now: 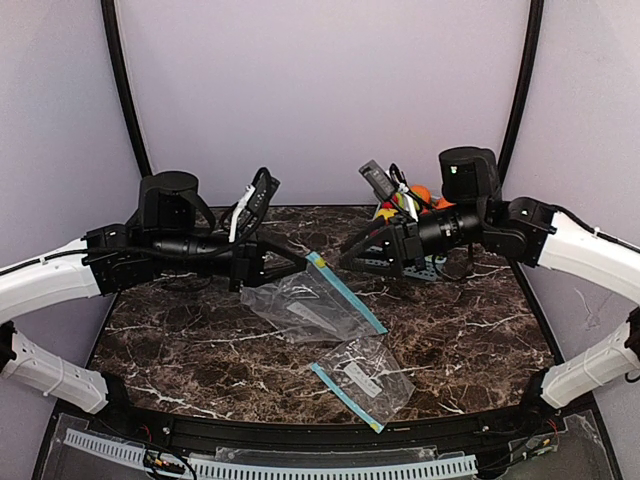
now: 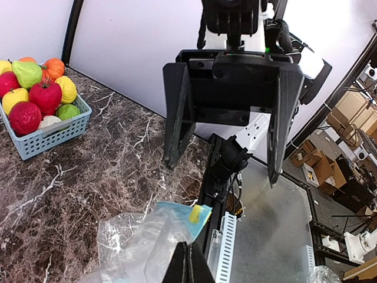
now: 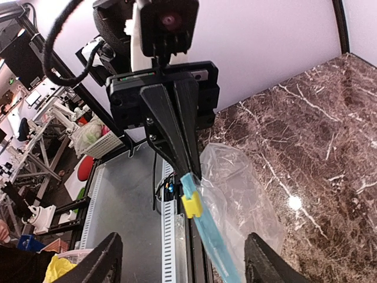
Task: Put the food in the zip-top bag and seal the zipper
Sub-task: Hold the zipper from the zipper food storage bag.
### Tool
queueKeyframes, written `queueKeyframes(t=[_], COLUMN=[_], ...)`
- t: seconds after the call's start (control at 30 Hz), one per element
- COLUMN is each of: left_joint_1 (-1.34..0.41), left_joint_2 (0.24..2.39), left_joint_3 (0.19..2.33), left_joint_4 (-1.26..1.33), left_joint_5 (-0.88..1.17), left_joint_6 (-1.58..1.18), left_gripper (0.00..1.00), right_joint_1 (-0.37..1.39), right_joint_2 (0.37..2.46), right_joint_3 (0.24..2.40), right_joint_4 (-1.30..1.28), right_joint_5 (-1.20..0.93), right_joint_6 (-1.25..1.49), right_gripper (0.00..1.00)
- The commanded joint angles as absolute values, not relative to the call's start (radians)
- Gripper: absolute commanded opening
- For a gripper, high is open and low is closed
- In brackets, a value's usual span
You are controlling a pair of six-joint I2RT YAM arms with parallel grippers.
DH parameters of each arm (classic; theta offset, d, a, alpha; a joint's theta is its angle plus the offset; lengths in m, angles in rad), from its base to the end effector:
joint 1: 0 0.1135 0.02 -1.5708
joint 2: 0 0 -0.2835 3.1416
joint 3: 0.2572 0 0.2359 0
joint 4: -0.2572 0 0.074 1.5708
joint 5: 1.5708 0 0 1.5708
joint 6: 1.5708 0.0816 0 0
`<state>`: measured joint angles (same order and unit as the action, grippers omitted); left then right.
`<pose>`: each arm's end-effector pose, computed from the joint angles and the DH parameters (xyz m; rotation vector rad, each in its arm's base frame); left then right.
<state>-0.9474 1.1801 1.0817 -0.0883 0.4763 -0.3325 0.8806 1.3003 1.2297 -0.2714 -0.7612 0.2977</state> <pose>0.1383 -0.2564 0.3857 0.9406 1.6975 -1.3121 0.1485 0.2683 0.3858 -1.1365 1.7867 1.4768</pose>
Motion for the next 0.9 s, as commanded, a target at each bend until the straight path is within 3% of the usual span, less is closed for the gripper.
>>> queueKeyframes(t=[0.0,0.23,0.87], left_joint_1=[-0.954,-0.954,-0.954], left_joint_2=[1.166,1.169,1.18], left_joint_3=[1.088,1.078,1.081], left_joint_4=[-0.121,-0.123,-0.12], left_joint_5=[0.465,0.457,0.481], left_joint_6=[-0.362,-0.366,-0.398], left_gripper=[0.01,0.01,0.01], right_joint_1=[0.896,0.95,0.985], right_joint_2=[1.265,1.311,1.372], right_joint_3=[1.218,1.258,1.295], right_joint_4=[-0.198,-0.227,-0.24], right_joint_5=[-0.661,-0.563,-0.606], right_joint_6=[0.303,0.257,0.207], right_gripper=[0.63,0.48,0.22])
